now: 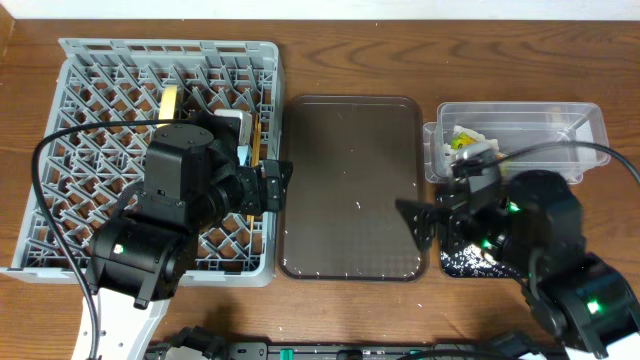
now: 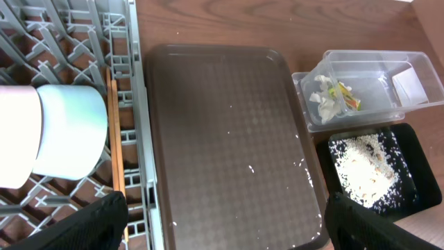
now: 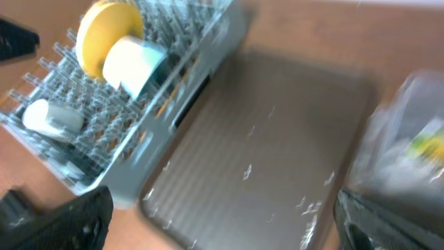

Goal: Sort waste into correct bins and load items into the dishwasher

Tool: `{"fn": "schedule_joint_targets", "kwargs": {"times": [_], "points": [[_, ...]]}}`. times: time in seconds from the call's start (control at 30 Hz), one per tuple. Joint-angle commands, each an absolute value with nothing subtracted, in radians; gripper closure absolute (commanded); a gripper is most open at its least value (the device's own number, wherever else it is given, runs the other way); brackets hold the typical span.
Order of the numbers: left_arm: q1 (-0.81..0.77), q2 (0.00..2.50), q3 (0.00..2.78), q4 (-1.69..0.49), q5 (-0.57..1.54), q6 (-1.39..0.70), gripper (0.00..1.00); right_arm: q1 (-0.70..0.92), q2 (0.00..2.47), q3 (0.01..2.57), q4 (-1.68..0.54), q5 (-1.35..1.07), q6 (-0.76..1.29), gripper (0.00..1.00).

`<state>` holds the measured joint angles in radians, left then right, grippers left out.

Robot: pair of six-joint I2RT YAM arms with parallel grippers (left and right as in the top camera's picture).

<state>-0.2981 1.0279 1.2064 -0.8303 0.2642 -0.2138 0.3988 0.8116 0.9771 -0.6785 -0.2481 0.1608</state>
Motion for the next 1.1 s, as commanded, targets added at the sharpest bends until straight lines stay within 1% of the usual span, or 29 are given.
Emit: {"fn": "schedule_joint_targets", "kwargs": {"times": [0.0, 0.13, 0.47, 0.63, 0.83, 1.07], "points": [[-0.3, 1.034, 1.214, -0.83, 0.28, -0.227, 0.09, 0.339, 0.682, 0.853, -0.548, -0.196, -0.058, 0.01], [-0.3, 1.034, 1.214, -0.83, 0.28, -0.227, 0.08, 0.253, 0.498, 0.642, -0.397, -0.207, -0.061, 0.01], [-0.3, 1.034, 1.214, -0.83, 0.28, -0.227, 0.08, 0.125, 0.133, 0.335, -0.354, -0.112, -0.069, 0.01], [-0.3, 1.034, 1.214, -0.83, 0.28, -0.227, 0.08, 0.103, 0.011, 0.173, -0.221, -0.113, -0.069, 0.01], [-0.3, 1.034, 1.214, -0.83, 0.28, -0.226, 0.08, 0.103, 0.006, 0.014, 0.035, -0.113, -0.068, 0.01], [-0.3, 1.034, 1.214, -0.83, 0.279, -0.227, 0.08, 0.104, 0.006, 0.006, -0.006, -0.112, -0.068, 0.01]]}}
